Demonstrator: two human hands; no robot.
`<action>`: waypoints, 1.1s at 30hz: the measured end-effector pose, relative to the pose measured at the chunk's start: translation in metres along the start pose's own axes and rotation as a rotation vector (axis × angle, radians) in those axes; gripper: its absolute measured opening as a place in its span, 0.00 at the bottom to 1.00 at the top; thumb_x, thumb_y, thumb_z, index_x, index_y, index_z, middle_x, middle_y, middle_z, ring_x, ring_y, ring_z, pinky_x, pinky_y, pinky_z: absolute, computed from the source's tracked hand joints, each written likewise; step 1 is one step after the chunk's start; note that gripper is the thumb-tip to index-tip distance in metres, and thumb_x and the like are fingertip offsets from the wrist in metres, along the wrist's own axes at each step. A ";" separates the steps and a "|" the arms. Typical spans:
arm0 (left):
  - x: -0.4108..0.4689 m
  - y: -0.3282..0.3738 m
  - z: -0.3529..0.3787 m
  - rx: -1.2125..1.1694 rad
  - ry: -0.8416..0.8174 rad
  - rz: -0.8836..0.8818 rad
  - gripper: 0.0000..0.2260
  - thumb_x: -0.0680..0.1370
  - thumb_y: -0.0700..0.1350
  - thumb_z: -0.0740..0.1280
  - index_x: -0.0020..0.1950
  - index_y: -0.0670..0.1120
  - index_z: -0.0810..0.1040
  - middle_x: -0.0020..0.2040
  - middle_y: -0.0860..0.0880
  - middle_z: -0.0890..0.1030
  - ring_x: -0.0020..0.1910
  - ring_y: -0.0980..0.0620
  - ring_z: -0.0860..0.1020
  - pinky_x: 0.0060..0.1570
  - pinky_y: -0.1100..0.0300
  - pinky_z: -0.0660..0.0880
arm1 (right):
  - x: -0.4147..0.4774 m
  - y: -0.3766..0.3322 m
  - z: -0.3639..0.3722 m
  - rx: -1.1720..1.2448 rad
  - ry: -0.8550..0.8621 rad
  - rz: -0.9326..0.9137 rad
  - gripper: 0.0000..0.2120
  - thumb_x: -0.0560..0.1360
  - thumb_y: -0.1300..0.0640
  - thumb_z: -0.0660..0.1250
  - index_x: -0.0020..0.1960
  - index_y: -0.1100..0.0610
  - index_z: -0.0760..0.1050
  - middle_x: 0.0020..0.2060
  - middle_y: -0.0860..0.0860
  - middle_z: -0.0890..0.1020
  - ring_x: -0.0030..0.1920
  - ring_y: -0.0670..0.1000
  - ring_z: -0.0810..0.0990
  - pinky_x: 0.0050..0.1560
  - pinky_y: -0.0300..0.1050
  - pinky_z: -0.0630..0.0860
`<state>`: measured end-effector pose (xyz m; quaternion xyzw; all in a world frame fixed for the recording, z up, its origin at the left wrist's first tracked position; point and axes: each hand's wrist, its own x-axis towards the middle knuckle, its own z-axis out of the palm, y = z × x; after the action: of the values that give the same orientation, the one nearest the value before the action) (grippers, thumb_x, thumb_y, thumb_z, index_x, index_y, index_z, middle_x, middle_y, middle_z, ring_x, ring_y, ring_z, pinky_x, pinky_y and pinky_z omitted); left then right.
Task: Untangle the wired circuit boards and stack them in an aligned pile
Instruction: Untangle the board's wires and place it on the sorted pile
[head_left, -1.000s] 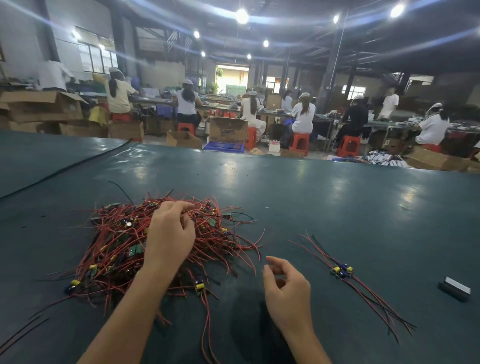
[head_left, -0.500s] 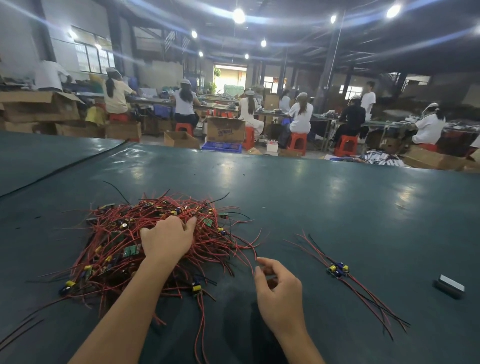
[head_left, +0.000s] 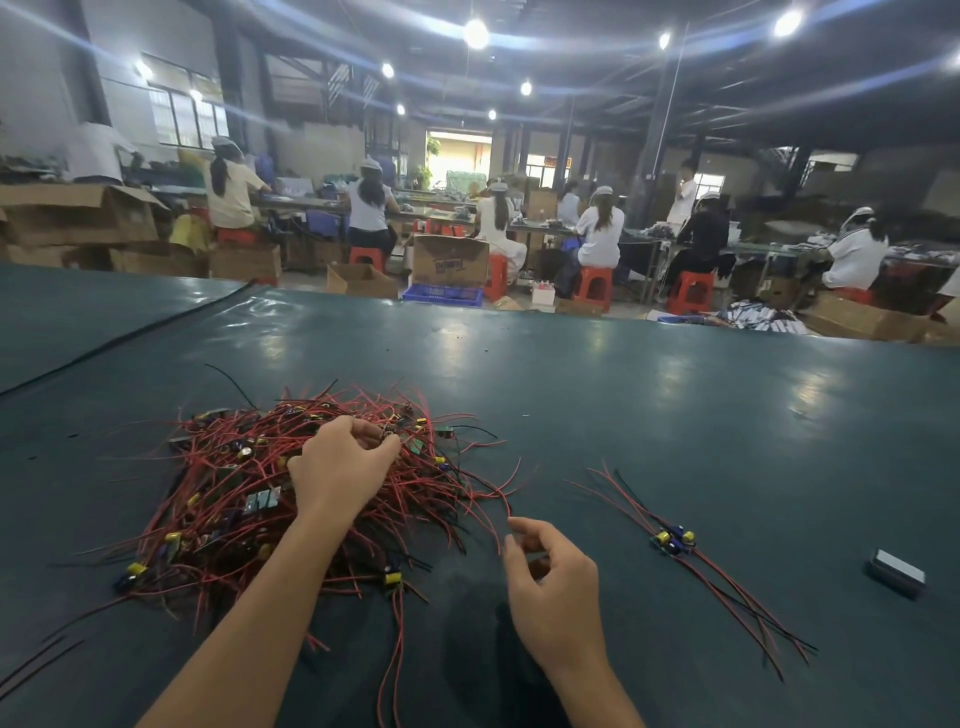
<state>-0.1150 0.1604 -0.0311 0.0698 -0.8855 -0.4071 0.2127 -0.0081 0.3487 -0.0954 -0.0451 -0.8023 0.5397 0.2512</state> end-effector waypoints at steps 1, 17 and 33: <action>-0.003 0.002 -0.003 -0.080 0.016 0.067 0.07 0.73 0.52 0.73 0.41 0.52 0.78 0.37 0.58 0.79 0.42 0.53 0.80 0.57 0.49 0.74 | 0.000 0.000 0.000 -0.001 0.004 -0.003 0.08 0.77 0.60 0.70 0.51 0.48 0.81 0.38 0.43 0.82 0.42 0.38 0.80 0.38 0.28 0.73; -0.086 0.034 0.016 -1.201 -0.647 -0.370 0.15 0.66 0.43 0.74 0.50 0.38 0.81 0.40 0.41 0.85 0.31 0.52 0.82 0.31 0.65 0.78 | -0.006 -0.038 0.002 0.525 0.010 0.042 0.12 0.76 0.49 0.63 0.44 0.49 0.85 0.30 0.48 0.80 0.26 0.45 0.70 0.26 0.39 0.69; -0.092 0.010 0.024 -1.242 -0.968 -0.662 0.07 0.65 0.45 0.72 0.36 0.42 0.82 0.30 0.47 0.80 0.25 0.52 0.77 0.30 0.59 0.76 | -0.016 -0.042 0.021 0.667 0.049 0.438 0.13 0.65 0.44 0.75 0.39 0.54 0.85 0.33 0.52 0.85 0.29 0.45 0.80 0.24 0.36 0.71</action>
<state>-0.0424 0.2109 -0.0675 0.0139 -0.4291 -0.8449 -0.3192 0.0049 0.3076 -0.0697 -0.1437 -0.5483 0.8101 0.1500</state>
